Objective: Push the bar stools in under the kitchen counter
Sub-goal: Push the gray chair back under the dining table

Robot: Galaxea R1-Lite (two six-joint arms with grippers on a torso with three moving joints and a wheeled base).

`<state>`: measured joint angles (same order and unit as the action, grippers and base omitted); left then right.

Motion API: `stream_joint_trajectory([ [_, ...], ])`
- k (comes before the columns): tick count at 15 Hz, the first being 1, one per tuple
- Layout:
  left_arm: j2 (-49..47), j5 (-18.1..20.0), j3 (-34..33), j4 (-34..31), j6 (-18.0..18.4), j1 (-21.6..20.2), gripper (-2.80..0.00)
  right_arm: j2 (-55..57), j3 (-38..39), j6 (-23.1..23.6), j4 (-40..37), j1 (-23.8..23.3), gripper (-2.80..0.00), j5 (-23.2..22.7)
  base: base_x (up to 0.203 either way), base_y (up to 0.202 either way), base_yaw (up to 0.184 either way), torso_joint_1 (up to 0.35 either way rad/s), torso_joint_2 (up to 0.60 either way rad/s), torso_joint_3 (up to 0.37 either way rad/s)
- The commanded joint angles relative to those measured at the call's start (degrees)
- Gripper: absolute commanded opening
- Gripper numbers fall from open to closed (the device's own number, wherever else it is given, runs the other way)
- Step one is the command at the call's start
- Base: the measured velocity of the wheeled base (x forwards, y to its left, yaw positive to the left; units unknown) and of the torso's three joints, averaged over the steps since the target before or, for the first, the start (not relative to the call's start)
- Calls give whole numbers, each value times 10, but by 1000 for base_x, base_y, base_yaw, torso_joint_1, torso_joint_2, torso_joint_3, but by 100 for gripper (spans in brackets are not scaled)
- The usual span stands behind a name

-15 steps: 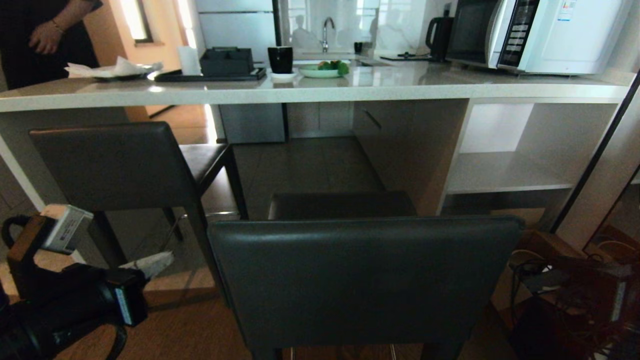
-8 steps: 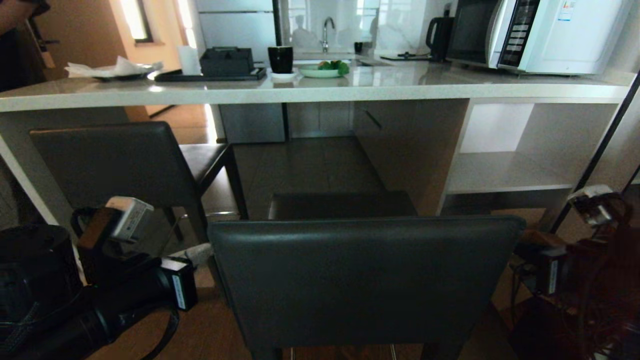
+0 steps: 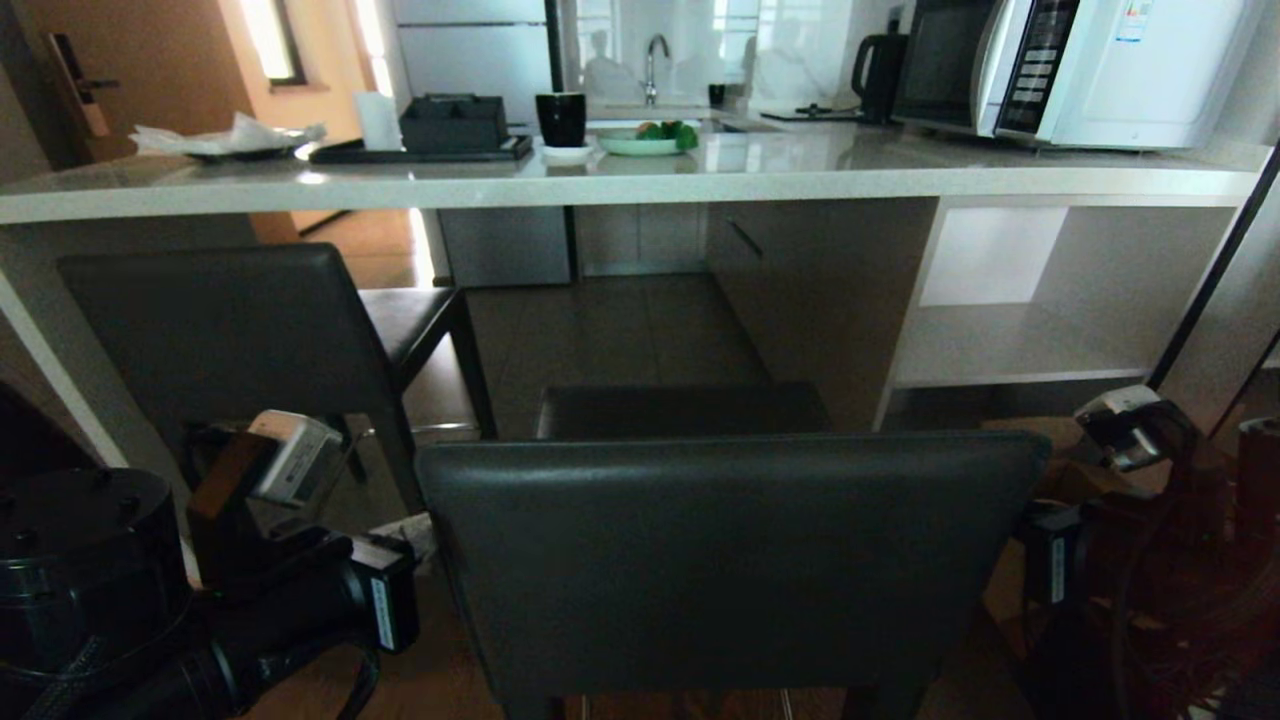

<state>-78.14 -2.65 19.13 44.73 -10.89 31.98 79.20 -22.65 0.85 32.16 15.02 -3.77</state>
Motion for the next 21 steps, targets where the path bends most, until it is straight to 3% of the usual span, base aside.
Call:
stream_joint_trajectory([
  [1, -3, -1, 3, 4, -1, 5, -280, 3, -3, 1, 2, 1, -280, -1, 0, 0, 0, 0, 0, 0],
  [8, -27, -17, 22, 4, -1, 1, -280, 29, -27, 2, 4, -29, -280, -2, 0, 0, 0, 0, 0, 0],
  [14, -37, -14, 23, 4, -2, 18, -280, 44, -58, 2, 4, 38, -280, 14, 0, 0, 0, 0, 0, 0],
  [21, -112, -16, 62, 9, -1, 41, -280, 140, -168, 1, 4, 48, -280, 26, 0, 0, 0, 0, 0, 0],
])
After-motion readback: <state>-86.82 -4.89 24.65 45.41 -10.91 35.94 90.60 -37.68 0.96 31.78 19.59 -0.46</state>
